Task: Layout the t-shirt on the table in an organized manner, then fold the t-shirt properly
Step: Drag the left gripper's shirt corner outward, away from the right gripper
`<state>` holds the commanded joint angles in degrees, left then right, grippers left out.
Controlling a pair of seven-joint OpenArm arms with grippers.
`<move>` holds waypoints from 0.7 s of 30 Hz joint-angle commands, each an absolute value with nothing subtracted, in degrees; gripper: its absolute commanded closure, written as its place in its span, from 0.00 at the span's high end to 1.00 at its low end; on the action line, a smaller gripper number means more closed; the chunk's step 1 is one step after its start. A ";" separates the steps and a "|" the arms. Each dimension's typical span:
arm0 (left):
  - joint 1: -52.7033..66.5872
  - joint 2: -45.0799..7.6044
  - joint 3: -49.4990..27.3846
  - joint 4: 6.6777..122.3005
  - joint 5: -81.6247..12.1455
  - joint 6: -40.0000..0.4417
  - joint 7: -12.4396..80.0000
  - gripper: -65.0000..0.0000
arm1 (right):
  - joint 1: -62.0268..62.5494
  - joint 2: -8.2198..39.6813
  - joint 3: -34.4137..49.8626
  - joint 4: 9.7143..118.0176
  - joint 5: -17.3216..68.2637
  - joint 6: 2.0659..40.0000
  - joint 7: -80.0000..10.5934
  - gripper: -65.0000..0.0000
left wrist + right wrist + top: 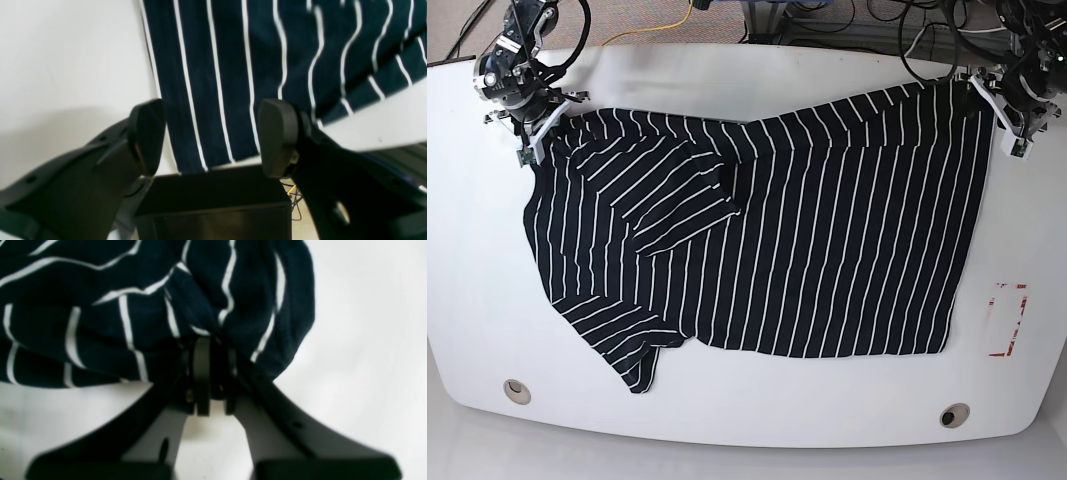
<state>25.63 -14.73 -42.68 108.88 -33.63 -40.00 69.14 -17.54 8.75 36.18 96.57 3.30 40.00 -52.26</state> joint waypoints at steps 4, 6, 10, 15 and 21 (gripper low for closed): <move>25.89 -16.57 -44.88 105.98 -35.74 -40.00 69.14 0.63 | -17.54 8.66 36.09 96.57 3.30 40.00 -52.26 0.09; 25.89 -17.63 -46.11 103.60 -36.97 -40.00 69.14 0.68 | -17.54 8.57 36.09 96.57 3.30 40.00 -52.26 0.09; 25.89 -19.38 -47.96 99.21 -38.90 -40.00 69.14 0.79 | -17.54 8.57 36.09 96.57 3.30 40.00 -52.26 0.09; 25.80 -20.62 -47.60 95.25 -41.89 -40.00 69.14 0.79 | -17.54 8.57 36.09 96.57 3.30 40.00 -52.26 0.09; 25.71 -21.05 -44.44 92.35 -42.77 -40.00 69.14 0.79 | -17.54 8.57 36.09 96.57 3.30 40.00 -52.26 0.08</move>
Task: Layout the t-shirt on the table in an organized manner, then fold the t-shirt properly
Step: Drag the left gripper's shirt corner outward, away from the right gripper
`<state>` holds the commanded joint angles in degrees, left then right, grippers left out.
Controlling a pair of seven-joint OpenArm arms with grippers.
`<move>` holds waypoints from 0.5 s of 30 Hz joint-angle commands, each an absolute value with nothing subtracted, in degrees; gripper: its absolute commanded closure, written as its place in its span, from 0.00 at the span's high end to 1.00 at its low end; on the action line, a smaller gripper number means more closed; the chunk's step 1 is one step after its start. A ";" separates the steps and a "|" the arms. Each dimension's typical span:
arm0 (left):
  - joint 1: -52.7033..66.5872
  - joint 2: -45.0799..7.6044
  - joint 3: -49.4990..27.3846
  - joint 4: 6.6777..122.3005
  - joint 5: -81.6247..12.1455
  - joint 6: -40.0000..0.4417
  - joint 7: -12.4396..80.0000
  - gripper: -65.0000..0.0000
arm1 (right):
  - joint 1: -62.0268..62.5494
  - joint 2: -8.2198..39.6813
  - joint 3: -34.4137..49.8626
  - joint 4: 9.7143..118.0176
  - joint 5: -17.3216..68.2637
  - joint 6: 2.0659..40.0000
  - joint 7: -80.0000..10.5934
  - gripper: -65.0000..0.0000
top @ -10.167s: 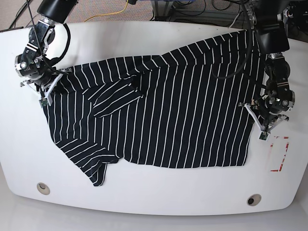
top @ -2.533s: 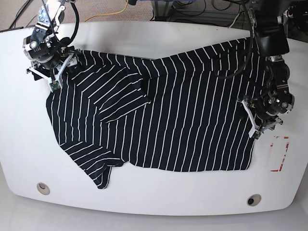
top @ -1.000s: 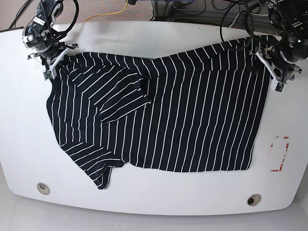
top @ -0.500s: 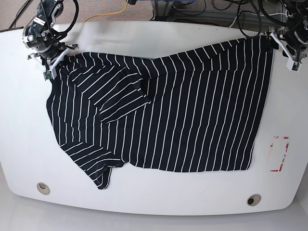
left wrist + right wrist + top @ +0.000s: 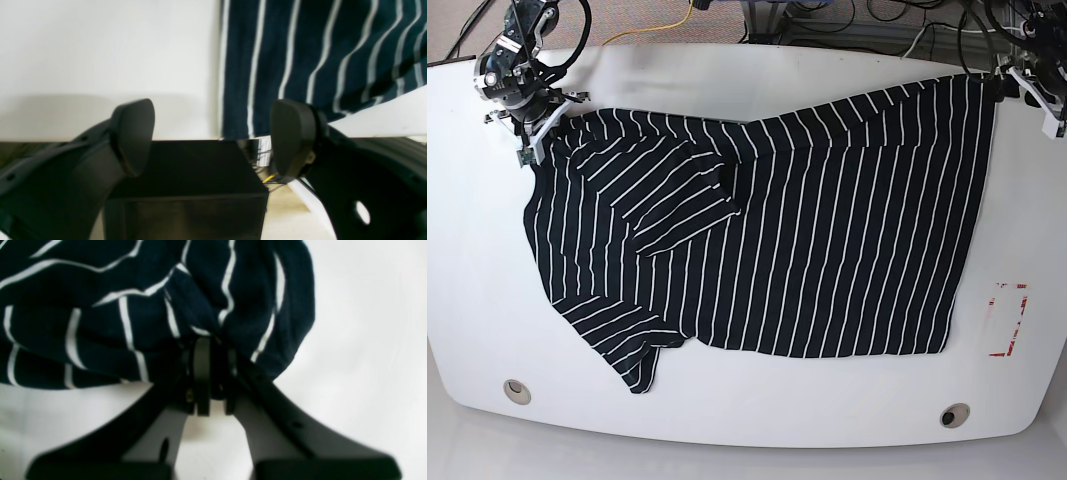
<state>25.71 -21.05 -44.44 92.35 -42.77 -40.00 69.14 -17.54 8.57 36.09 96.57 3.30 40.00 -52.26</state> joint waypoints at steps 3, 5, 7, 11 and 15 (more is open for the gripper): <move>25.71 -21.23 -42.68 91.47 -42.77 -40.00 69.14 0.79 | -17.54 8.57 36.09 96.57 3.30 40.00 -52.26 0.08; 25.71 -21.14 -41.71 90.59 -42.77 -40.00 69.14 0.79 | -17.54 8.57 36.18 96.57 3.30 40.00 -52.26 0.08; 25.71 -21.14 -41.27 89.89 -42.77 -40.00 69.14 0.79 | -17.54 8.57 36.18 96.66 3.30 40.00 -52.26 0.08; 25.71 -21.05 -41.27 88.84 -42.77 -40.00 69.14 0.79 | -17.54 8.57 36.44 96.66 3.30 40.00 -52.26 0.08; 25.80 -21.05 -41.27 88.66 -42.77 -40.00 69.14 0.75 | -17.54 8.66 36.44 96.66 3.30 40.00 -52.26 0.08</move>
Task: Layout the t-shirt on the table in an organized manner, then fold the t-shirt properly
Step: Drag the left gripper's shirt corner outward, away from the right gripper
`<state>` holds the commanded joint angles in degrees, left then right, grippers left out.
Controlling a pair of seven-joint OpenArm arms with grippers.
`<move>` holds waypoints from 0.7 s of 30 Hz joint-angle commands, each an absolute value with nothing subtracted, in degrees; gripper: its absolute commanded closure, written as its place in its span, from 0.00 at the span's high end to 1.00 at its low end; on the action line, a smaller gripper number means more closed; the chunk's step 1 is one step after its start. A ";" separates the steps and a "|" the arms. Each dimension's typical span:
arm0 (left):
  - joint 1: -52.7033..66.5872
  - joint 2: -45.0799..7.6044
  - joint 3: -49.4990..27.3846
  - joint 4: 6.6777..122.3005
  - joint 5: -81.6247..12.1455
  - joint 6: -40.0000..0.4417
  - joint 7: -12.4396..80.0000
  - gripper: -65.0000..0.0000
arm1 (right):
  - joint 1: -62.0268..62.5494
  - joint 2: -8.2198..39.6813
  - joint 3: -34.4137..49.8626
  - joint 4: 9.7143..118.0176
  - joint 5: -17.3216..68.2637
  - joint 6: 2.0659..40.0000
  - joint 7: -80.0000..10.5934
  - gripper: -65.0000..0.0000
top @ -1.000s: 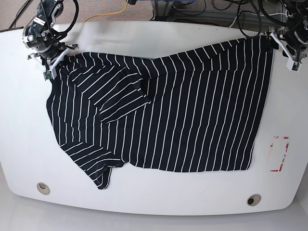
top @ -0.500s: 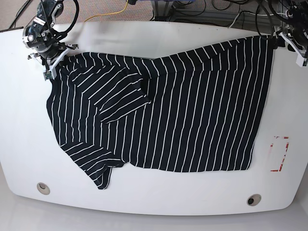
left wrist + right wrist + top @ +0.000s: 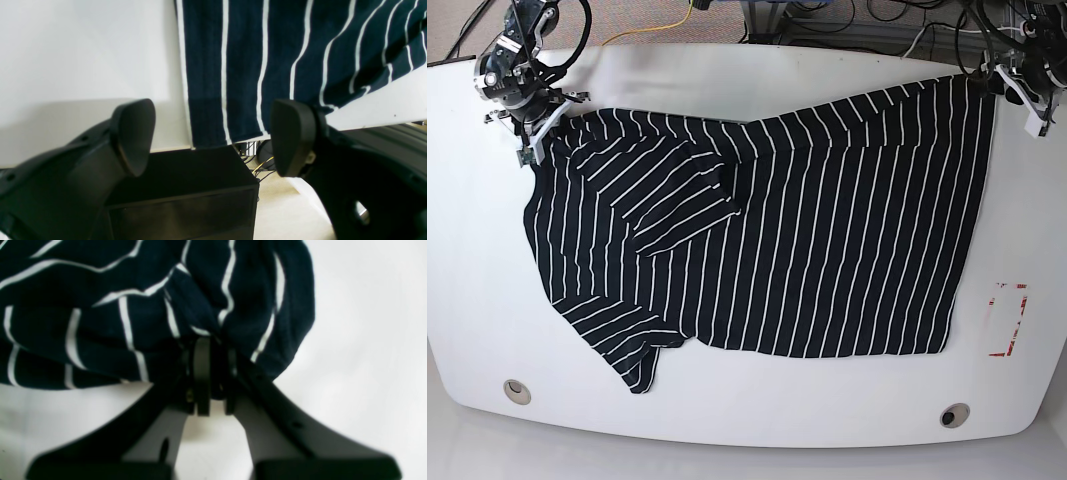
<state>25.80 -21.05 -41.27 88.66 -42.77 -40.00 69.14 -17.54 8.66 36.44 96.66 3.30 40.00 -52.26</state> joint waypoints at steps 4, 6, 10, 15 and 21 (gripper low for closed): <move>25.89 -21.14 -40.04 88.57 -42.68 -40.00 69.14 0.51 | -17.54 8.66 36.44 96.66 3.30 40.00 -52.26 0.08; 25.89 -21.32 -38.46 88.57 -42.68 -40.00 69.14 0.38 | -17.54 8.66 36.44 96.66 3.30 40.00 -52.26 0.08; 25.89 -21.32 -36.35 88.57 -42.68 -40.00 69.14 0.23 | -17.54 8.66 36.44 96.66 3.30 40.00 -52.26 0.08; 25.63 -21.23 -35.38 88.92 -42.68 -40.00 69.14 0.15 | -17.54 8.66 36.44 96.66 3.30 40.00 -52.26 0.08; 25.45 -21.23 -35.38 89.01 -42.68 -40.00 69.14 0.00 | -17.54 8.66 36.44 96.66 3.30 40.00 -52.26 0.08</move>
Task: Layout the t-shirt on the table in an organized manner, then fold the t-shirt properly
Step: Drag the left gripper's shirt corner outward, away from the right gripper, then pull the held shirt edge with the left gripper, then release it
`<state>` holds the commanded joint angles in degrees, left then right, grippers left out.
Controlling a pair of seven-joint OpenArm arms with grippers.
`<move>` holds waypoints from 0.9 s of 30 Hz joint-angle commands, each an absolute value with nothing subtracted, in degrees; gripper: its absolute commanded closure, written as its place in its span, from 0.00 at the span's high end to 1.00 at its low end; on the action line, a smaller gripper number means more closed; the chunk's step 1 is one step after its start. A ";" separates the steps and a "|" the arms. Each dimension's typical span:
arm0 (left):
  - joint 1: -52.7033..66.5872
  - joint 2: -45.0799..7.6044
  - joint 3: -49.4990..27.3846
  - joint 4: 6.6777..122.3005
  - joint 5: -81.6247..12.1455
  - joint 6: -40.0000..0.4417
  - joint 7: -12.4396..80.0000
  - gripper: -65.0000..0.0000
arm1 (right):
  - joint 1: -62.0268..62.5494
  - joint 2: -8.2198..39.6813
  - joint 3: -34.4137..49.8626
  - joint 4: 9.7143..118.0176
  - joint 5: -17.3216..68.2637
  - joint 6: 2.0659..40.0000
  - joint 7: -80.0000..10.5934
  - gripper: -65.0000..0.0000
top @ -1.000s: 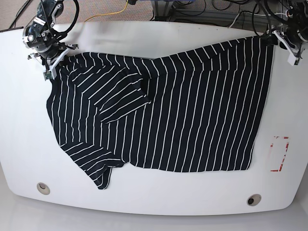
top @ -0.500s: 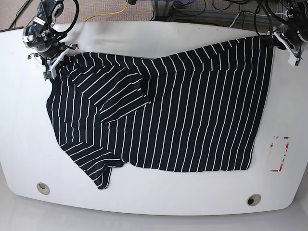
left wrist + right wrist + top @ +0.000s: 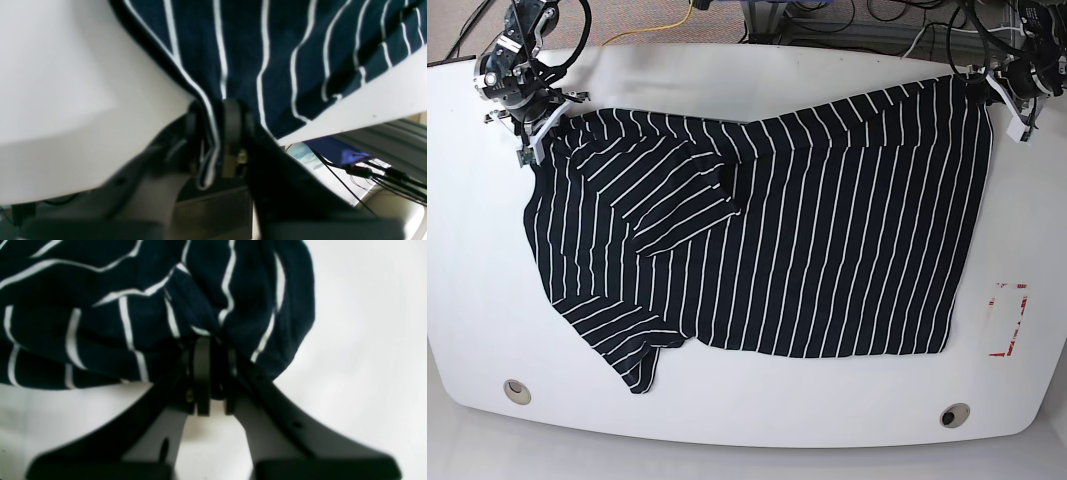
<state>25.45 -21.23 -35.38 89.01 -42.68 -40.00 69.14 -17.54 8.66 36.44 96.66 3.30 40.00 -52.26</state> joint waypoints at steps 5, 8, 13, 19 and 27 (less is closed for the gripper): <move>25.36 -22.11 -35.47 90.51 -42.86 -40.00 69.14 0.01 | -17.54 8.66 36.35 96.66 3.30 40.00 -52.26 0.07; 25.45 -22.64 -35.65 93.49 -43.12 -40.00 69.23 0.01 | -17.54 8.66 36.35 96.57 3.30 40.00 -52.26 0.02; 25.71 -22.73 -37.58 98.59 -43.21 -40.00 69.67 0.01 | -17.54 8.66 36.26 96.57 3.30 40.00 -52.26 0.01; 20.88 -22.73 -42.77 101.93 -43.12 -40.00 77.85 0.01 | -17.45 8.66 36.26 96.57 3.21 40.00 -52.26 0.01; 13.05 -22.81 -44.88 101.85 -42.77 -40.00 80.00 0.02 | -17.45 8.66 36.26 96.57 3.12 40.00 -52.18 0.01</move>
